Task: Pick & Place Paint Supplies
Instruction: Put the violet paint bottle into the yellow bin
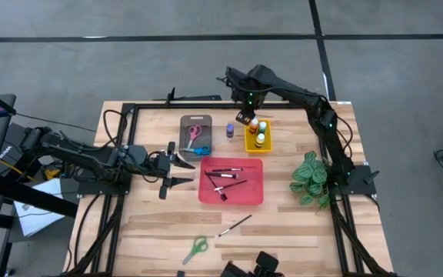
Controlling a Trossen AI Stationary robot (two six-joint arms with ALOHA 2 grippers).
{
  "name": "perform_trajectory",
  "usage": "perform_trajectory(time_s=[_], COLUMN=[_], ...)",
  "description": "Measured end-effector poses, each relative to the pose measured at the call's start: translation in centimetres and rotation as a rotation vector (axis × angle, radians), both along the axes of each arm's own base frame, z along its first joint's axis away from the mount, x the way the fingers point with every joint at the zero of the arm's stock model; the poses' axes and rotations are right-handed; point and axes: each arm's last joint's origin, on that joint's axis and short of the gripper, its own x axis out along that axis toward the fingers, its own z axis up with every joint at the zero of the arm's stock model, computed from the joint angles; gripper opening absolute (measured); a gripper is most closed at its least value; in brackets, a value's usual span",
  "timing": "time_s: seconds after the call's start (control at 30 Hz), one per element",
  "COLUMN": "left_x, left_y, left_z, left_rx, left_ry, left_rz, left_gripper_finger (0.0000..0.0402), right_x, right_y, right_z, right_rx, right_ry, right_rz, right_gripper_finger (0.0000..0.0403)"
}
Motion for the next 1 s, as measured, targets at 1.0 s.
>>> perform_trajectory(time_s=[1.0], left_x=[-0.2], left_y=[-0.2], left_z=[-0.9], left_rx=[-0.005], left_ry=[0.1], left_rz=[-0.072], left_gripper_finger=[0.0181], right_x=[5.2], right_y=[5.9], right_z=[1.0], right_rx=[-0.134], right_ry=[-0.174], right_rz=[0.711], right_gripper_finger=[0.018])
